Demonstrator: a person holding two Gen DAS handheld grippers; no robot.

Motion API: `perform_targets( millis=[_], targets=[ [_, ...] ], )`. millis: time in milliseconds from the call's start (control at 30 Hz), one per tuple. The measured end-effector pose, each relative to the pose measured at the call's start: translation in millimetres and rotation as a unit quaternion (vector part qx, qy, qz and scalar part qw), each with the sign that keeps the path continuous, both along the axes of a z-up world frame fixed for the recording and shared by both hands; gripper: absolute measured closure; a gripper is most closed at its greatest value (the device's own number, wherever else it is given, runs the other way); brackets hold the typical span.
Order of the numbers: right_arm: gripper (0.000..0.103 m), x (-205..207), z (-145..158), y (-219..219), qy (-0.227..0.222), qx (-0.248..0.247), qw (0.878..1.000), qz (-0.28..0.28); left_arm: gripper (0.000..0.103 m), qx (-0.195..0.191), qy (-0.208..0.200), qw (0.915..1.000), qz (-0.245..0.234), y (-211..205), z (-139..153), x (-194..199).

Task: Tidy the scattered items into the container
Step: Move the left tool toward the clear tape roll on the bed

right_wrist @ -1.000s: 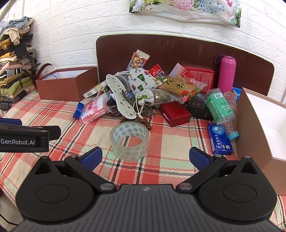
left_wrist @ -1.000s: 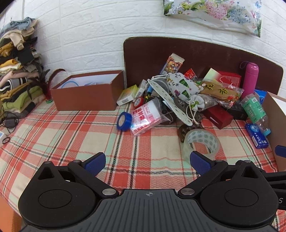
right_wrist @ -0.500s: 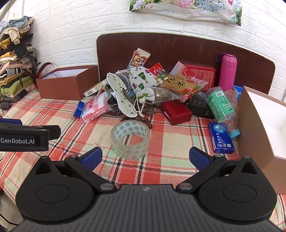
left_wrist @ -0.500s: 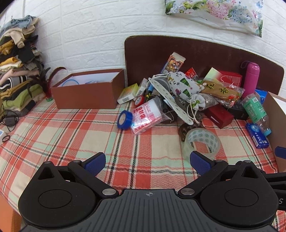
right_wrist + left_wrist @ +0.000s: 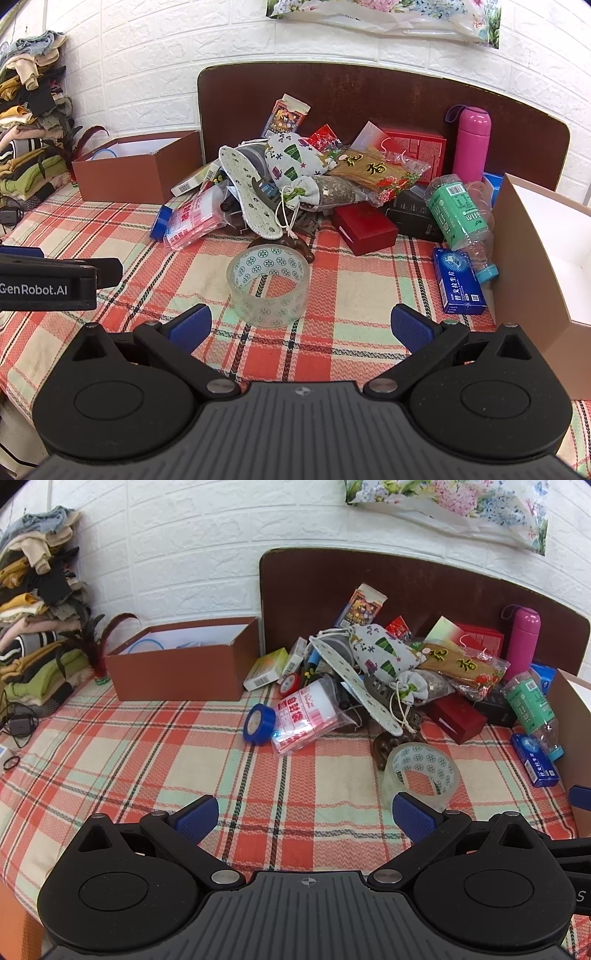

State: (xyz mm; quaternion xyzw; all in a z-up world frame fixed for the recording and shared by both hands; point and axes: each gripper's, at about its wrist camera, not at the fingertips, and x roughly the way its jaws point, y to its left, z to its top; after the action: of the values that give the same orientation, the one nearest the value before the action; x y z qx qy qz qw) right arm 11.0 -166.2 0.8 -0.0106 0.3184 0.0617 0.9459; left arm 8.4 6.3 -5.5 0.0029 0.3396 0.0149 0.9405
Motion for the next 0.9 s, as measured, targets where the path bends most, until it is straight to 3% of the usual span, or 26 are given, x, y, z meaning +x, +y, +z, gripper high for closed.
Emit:
perform_targets(
  millis=[900],
  targets=[
    [0.0,24.4,-7.5,4.2,0.014,-0.006,1.0,0.0,0.0,0.001,0.025,0.9997,0.005,3.1,-12.5,29.0]
  ],
)
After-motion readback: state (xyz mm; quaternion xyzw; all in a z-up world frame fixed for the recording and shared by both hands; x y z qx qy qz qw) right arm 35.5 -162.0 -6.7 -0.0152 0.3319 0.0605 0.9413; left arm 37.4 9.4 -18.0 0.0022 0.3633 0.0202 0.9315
